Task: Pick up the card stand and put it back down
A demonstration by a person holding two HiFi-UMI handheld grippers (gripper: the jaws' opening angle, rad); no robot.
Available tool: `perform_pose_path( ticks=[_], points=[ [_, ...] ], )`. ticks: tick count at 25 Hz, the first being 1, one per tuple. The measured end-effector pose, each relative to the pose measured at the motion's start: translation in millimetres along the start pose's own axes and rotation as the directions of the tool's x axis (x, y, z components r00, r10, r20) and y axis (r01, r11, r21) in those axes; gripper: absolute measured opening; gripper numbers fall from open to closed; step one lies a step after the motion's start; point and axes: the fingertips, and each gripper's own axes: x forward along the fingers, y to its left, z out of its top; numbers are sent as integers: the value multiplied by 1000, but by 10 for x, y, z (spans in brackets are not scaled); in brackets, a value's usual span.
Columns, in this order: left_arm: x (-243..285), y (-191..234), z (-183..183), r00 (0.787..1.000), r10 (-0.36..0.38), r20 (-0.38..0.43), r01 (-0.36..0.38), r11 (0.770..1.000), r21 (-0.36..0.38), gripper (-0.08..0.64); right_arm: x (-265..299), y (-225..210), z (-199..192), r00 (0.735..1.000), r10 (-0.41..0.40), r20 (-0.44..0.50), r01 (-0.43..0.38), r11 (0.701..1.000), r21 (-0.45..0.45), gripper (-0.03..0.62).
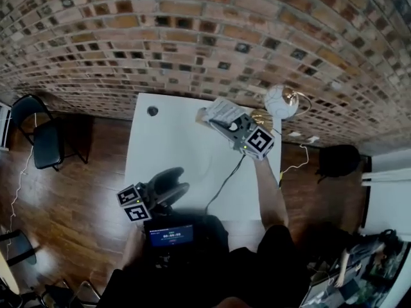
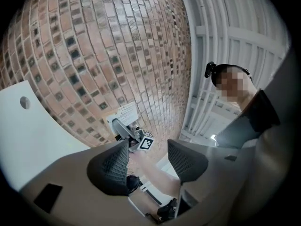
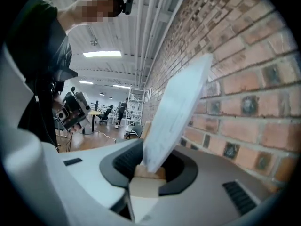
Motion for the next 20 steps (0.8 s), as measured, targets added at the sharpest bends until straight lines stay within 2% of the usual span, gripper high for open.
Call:
perform_pose_path(
  ticks=[4, 8, 12, 20],
  points=[
    [52, -140, 131, 997, -79, -4, 79, 996, 33, 253, -149, 217, 586, 1000, -1, -10, 0, 998, -57, 109],
    [75, -226, 174, 992, -124, -1, 124, 991, 50, 253, -201, 380, 891, 999, 0, -49, -6, 994, -108, 109],
    [21, -216, 195, 993, -120, -5, 120, 990, 77, 253, -204, 476, 974, 999, -5, -53, -1, 994, -111, 107],
    [-258, -192, 307, 990, -138, 26, 136, 988, 68, 255, -218, 768, 915, 994, -31, -103, 24, 997, -68, 107]
  ],
)
